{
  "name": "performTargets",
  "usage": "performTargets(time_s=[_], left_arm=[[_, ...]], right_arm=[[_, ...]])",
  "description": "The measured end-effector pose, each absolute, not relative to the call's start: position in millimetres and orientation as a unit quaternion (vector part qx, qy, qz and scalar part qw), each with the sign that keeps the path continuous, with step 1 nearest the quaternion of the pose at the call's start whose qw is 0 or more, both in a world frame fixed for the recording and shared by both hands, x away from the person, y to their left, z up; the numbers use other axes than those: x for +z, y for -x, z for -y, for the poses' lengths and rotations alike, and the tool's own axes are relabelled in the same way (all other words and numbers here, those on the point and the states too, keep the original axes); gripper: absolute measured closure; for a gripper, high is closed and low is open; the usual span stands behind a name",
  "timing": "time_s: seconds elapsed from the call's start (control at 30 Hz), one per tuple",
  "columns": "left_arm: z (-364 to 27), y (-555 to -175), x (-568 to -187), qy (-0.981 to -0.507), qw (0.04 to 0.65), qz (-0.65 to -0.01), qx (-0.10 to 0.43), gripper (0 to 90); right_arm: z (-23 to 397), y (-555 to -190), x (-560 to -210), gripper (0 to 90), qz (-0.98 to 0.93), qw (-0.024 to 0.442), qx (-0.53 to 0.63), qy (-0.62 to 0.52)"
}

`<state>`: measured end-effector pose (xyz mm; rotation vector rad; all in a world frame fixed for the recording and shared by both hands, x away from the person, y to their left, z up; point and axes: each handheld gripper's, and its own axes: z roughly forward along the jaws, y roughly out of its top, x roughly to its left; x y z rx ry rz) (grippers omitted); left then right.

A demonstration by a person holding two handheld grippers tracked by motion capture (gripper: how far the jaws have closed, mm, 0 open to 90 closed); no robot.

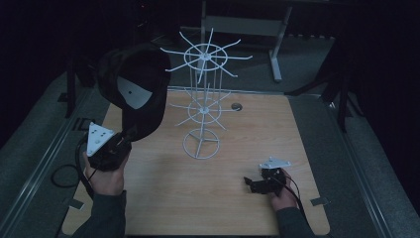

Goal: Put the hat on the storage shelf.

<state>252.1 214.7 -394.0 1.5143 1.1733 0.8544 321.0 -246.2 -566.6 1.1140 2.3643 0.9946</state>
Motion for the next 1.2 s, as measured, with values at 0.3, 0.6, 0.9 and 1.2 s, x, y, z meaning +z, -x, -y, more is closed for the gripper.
performTargets(time_s=[0.3,0.6,0.9,1.2], left_arm=[[-212,-250,-391,-0.626,0.496,-0.48,0.363,86.1],[-208,-250,-389,-0.628,0.494,-0.475,0.369,86.1],[-206,-248,-389,-0.631,0.489,-0.469,0.378,86.1],[-201,-247,-389,-0.634,0.482,-0.463,0.39,86.1]], right_arm=[[246,-321,-567,11.7,-0.833,0.172,0.351,-0.392],[246,-321,-567,11.7,-0.833,0.172,0.35,-0.392],[246,-321,-567,11.7,-0.833,0.171,0.35,-0.393],[246,-321,-567,11.7,-0.833,0.171,0.351,-0.393]])
